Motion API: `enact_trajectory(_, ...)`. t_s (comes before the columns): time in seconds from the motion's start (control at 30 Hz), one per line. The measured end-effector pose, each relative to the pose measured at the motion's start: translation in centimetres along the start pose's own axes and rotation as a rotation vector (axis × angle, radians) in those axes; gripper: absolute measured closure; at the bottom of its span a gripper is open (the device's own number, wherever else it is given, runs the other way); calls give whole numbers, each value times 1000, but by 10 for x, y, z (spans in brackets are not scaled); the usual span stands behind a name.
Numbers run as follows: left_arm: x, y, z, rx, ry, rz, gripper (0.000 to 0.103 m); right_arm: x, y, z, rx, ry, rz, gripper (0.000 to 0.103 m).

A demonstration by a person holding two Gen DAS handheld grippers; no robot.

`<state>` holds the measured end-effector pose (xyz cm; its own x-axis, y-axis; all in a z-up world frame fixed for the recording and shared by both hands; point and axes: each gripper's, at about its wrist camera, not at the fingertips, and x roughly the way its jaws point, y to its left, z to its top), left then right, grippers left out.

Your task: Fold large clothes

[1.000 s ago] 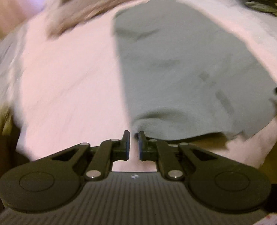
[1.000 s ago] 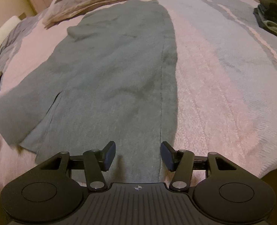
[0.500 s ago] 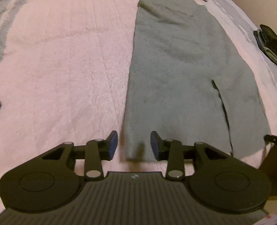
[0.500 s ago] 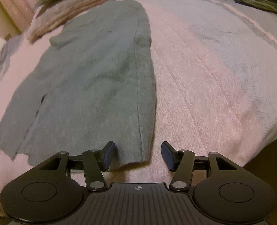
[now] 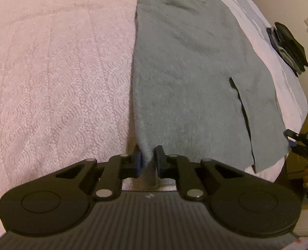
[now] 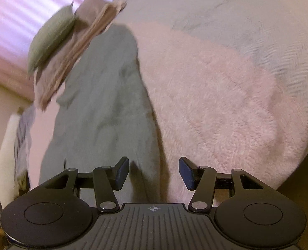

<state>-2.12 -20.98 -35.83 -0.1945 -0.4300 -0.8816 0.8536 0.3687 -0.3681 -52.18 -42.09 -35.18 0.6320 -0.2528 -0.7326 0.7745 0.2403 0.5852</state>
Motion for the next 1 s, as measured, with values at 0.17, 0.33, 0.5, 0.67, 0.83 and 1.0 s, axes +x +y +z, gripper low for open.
enact_trajectory(0.17,5,0,4,-18,1,-10,87,5,15,7,-22,58,-17,97)
enact_trajectory(0.33,-24,-11,6,-5,-36,-27,102,-28,37,28,-5,63,-12,100)
enact_trajectory(0.5,-79,-31,-8,-17,-78,-87,102,-81,58,38,-26,57,-11,100)
enact_trajectory(0.67,-68,-27,-41,-89,-35,-108,102,-67,38,23,-26,124,-114,100)
enact_trajectory(0.83,-34,-15,-63,-142,15,-75,102,-35,27,4,-100,177,-208,99)
enact_trajectory(1.0,-34,-22,-58,-86,33,-24,99,-31,37,1,-140,169,-296,78)
